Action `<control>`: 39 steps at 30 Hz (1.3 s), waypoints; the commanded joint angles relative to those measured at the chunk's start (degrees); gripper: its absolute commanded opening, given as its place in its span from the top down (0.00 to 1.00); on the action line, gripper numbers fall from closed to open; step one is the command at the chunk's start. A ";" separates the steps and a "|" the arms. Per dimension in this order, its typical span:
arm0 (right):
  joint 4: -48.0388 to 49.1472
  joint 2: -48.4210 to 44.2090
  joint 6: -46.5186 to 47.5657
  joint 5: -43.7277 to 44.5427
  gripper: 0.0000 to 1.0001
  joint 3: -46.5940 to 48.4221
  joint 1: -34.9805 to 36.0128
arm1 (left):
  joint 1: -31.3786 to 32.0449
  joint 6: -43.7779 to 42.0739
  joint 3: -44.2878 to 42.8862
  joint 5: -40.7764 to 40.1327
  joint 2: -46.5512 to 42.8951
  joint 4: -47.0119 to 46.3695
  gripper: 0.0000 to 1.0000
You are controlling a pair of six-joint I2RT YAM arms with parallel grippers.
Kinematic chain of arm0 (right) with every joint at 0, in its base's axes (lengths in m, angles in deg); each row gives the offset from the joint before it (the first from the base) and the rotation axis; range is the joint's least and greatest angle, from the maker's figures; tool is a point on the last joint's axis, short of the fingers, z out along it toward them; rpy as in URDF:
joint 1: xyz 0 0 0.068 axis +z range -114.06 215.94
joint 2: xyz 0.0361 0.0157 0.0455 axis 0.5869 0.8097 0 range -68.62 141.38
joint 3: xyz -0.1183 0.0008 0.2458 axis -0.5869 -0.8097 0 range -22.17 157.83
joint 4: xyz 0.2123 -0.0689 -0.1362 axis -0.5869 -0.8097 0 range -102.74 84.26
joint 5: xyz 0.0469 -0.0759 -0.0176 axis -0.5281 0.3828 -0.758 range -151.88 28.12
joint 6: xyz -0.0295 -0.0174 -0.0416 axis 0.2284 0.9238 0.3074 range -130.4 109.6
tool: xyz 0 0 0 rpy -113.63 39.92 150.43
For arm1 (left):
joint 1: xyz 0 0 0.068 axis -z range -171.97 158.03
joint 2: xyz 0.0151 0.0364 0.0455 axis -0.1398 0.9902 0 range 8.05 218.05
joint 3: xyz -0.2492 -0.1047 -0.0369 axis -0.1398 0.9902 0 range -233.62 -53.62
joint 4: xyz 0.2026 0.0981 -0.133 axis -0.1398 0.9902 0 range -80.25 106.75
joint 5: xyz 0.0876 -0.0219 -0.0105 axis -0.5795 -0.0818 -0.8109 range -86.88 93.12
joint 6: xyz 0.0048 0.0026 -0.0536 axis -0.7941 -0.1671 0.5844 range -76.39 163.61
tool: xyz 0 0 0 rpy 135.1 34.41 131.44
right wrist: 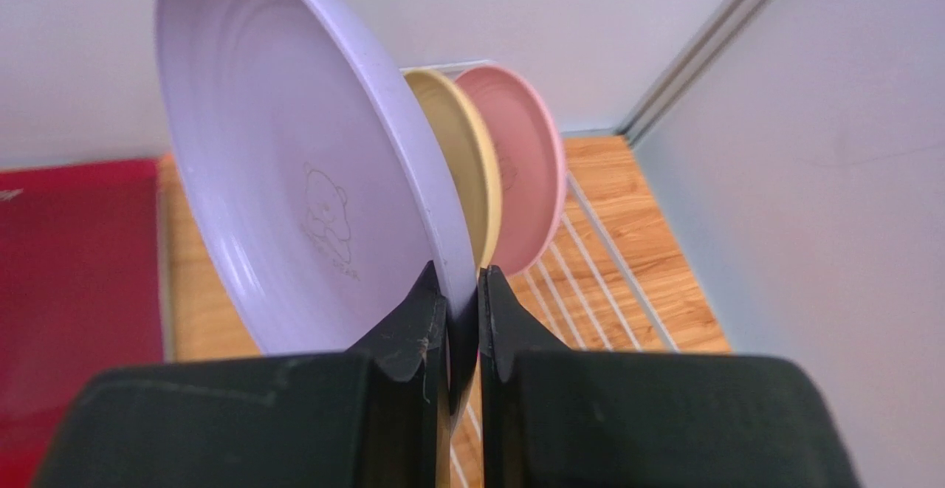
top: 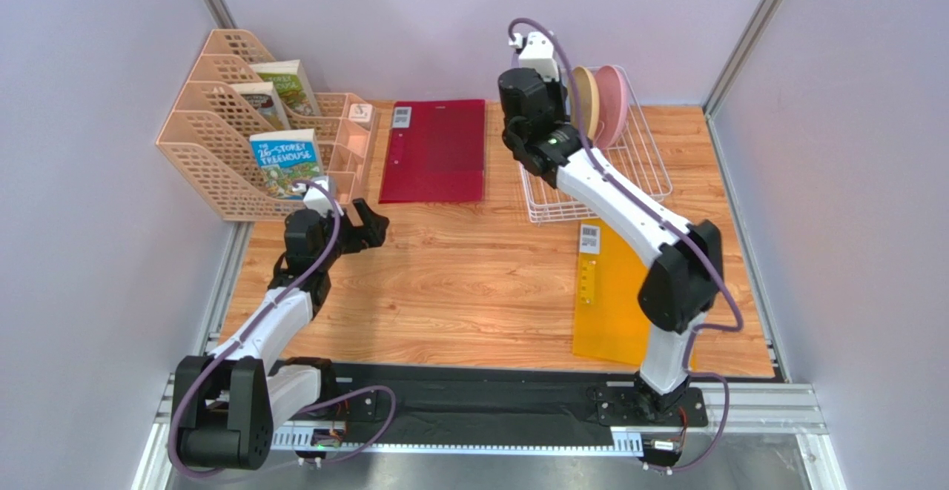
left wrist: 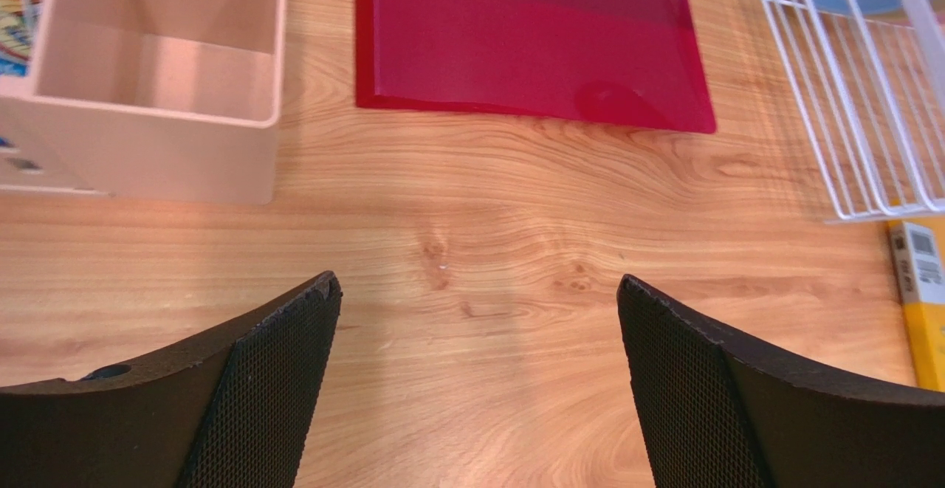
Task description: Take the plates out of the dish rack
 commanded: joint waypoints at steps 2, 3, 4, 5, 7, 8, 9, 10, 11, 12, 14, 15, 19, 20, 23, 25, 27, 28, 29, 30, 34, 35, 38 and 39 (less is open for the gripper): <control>-14.35 -13.23 -17.00 -18.64 1.00 -9.03 0.45 | -0.09 1.79 -1.96 11.38 0.16 -9.85 0.00; -14.36 -16.03 -17.63 -22.92 1.00 -10.63 0.45 | -0.09 2.84 -1.52 12.63 0.33 -11.44 0.00; -14.18 -17.45 -18.24 -25.13 0.99 -12.30 0.45 | -0.09 3.81 -1.43 13.77 0.77 -12.94 0.00; -14.27 -18.51 -18.95 -26.37 0.98 -13.36 0.45 | -0.09 5.65 -1.34 15.61 1.03 -15.22 0.00; -14.09 -20.71 -20.53 -31.46 0.96 -16.09 0.36 | -0.09 6.98 -1.43 17.12 1.74 -17.08 0.00; -14.35 -21.15 -21.14 -33.49 0.96 -16.62 0.27 | 0.00 8.64 -1.60 18.43 2.00 -18.65 0.00; -14.27 -21.85 -21.76 -36.99 0.96 -17.76 0.27 | 0.00 9.35 -1.69 18.96 2.35 -19.45 0.00; -14.09 -22.12 -22.46 -38.50 0.96 -18.20 0.27 | 0.26 10.06 -1.69 19.49 2.96 -21.11 0.00; -13.13 -22.21 -22.73 -39.56 0.96 -18.64 0.36 | 0.44 10.67 -1.78 19.76 3.32 -21.82 0.00; -13.13 -22.30 -23.17 -40.96 0.96 -18.82 0.19 | 0.96 11.63 -1.87 19.93 4.11 -22.35 0.00; -12.69 -21.95 -24.40 -43.16 0.97 -18.91 0.27 | 1.67 12.43 -2.22 20.20 4.90 -23.85 0.00; -12.42 -21.94 -24.84 -45.96 0.97 -19.17 0.27 | 2.28 13.39 -2.31 20.20 5.77 -24.46 0.00; -10.67 -21.68 -26.51 -51.08 0.98 -20.14 0.18 | 3.78 15.50 -3.10 20.29 8.06 -28.15 0.00; -10.14 -21.51 -26.77 -51.95 0.98 -20.23 0.27 | 4.04 15.77 -3.27 20.20 8.59 -28.77 0.00; -9.96 -20.72 -27.04 -54.86 0.97 -20.06 0.27 | 5.27 16.91 -3.36 19.06 10.26 -31.49 0.00; -10.05 -20.10 -27.04 -56.35 0.97 -19.79 0.18 | 5.89 18.32 -3.45 18.71 11.40 -33.94 0.00; -9.87 -19.40 -26.95 -58.11 0.97 -19.53 0.27 | 6.76 18.67 -3.89 18.44 12.37 -35.10 0.00; -9.87 -19.13 -26.95 -58.81 0.97 -19.44 0.27 | 7.03 18.76 -4.15 18.09 12.72 -35.45 0.00; -9.70 -18.87 -26.95 -59.86 0.96 -19.09 0.18 | 7.38 19.02 -4.50 17.92 12.99 -35.80 0.00; -9.87 -18.35 -26.78 -61.70 0.97 -18.83 0.18 | 7.82 19.11 -4.51 17.57 13.51 -36.15 0.00; -9.96 -17.11 -26.07 -65.49 0.96 -18.12 0.27 | 8.44 19.64 -4.68 16.86 14.74 -38.61 0.13; -10.05 -16.85 -25.98 -66.28 0.97 -17.95 0.27 | 8.53 19.64 -5.29 17.12 15.10 -38.62 0.30; -9.96 -16.41 -25.81 -66.11 0.96 -17.59 0.27 | 8.62 19.55 -5.56 17.57 16.59 -38.53 0.83; -10.05 -16.23 -25.63 -65.94 0.95 -17.59 0.27 | 8.62 19.38 -5.39 17.22 16.68 -38.62 0.94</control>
